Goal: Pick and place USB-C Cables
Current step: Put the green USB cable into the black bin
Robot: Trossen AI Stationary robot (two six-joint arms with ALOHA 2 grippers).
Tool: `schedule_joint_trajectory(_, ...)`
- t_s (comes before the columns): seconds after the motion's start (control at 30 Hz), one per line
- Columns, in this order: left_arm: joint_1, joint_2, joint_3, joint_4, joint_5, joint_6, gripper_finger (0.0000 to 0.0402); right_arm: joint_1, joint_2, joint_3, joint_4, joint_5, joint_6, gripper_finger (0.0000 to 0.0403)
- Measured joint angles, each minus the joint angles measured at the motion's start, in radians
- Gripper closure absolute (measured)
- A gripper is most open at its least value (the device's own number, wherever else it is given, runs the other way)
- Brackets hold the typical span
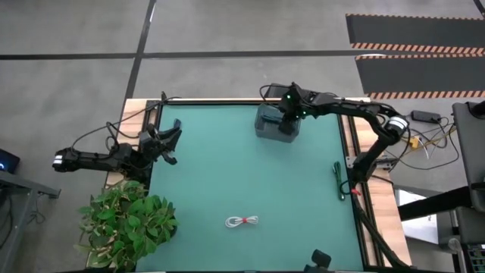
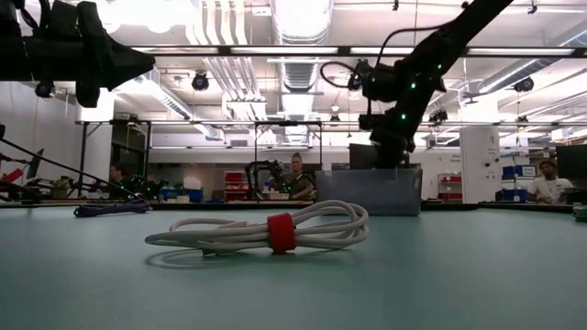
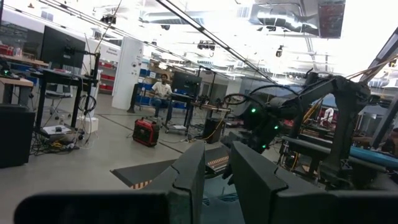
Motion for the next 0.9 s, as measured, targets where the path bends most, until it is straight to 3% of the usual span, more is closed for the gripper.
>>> schedule_joint_trajectory(0.37, 0.000, 0.000, 0.000, -0.055, -0.006, -0.057, 0.0338, 0.197, -0.169, -0.013, -0.008, -0.003, 0.155, 0.0327)
schedule_joint_trajectory(0.53, 0.000, 0.000, 0.000, -0.081, -0.099, -0.150, 0.0338, 0.309, -0.239, -0.115, 0.147, -0.003, 0.212, 0.0333)
schedule_joint_trajectory(0.67, 0.000, 0.010, 0.002, -0.123, -0.105, -0.186, 0.0338, 0.388, -0.281, -0.200, 0.259, -0.002, 0.254, 0.0330)
schedule_joint_trajectory(0.9, 0.000, 0.095, 0.031, -0.245, -0.206, -0.353, 0.0338, 0.452, -0.301, -0.316, 0.519, 0.003, 0.257, 0.0335)
